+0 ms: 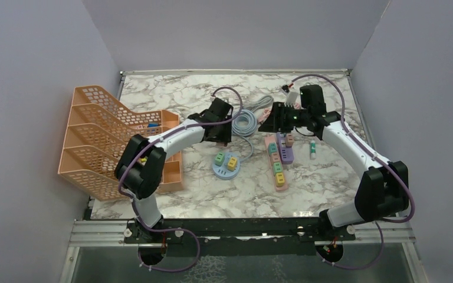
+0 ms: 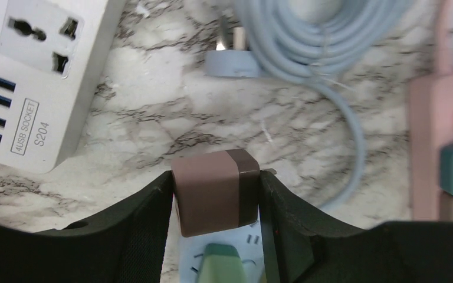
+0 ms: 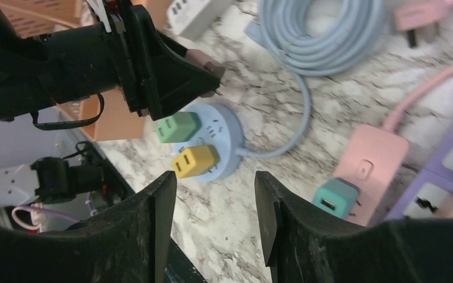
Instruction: Insert the plug
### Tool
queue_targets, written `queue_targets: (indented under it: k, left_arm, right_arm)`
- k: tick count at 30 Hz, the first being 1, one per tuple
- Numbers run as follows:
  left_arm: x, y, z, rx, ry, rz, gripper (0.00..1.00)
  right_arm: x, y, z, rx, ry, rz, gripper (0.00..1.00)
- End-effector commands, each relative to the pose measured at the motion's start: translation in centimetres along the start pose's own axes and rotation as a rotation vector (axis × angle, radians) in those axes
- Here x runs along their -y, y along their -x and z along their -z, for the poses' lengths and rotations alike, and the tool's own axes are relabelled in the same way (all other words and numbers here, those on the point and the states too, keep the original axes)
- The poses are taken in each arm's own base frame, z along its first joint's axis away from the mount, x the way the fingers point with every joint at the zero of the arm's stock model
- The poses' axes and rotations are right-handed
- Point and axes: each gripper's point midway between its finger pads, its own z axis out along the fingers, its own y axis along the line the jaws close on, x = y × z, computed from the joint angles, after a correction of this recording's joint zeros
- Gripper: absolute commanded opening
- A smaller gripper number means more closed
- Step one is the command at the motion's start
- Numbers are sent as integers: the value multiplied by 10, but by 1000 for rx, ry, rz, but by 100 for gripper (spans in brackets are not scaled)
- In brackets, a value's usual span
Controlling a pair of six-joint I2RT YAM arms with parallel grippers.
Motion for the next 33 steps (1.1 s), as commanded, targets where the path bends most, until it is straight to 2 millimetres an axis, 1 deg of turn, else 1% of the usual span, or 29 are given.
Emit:
queue_targets:
  k: [1, 3, 5, 8, 11, 15, 17, 20, 23, 28, 33]
  left_arm:
    - [48, 46, 57, 157, -267, -69, 31]
    - [61, 53, 73, 194, -351, -117, 31]
    - [78, 55, 90, 227, -471, -181, 31]
    - [98, 52, 112, 288, -632, -277, 31]
    - [107, 50, 127, 364, -717, -369, 31]
    - [116, 43, 141, 429, -796, -466, 32]
    - [122, 38, 147, 467, -831, -534, 31]
    - [129, 30, 149, 497, -846, -627, 32]
    - [134, 25, 149, 521, -851, -699, 32]
    - [138, 23, 154, 559, -861, -734, 32]
    - [139, 22, 155, 577, -856, -725, 32]
  right_arm:
    - [-47, 20, 0, 74, 270, 76, 54]
    - [-55, 25, 2, 104, 313, 70, 59]
    - [-62, 30, 4, 120, 337, 48, 62]
    - [-70, 38, 8, 130, 360, 11, 64]
    - [-69, 37, 2, 91, 366, -40, 64]
    - [-75, 26, -3, 18, 390, -58, 64]
    - [-76, 20, -4, -12, 392, -72, 63]
    - [-80, 10, -9, -62, 396, -85, 61]
    - [-79, 3, -15, -101, 362, -97, 56]
    - [-75, -4, -20, -122, 324, -114, 47]
    - [-73, -10, -18, -138, 318, -95, 46]
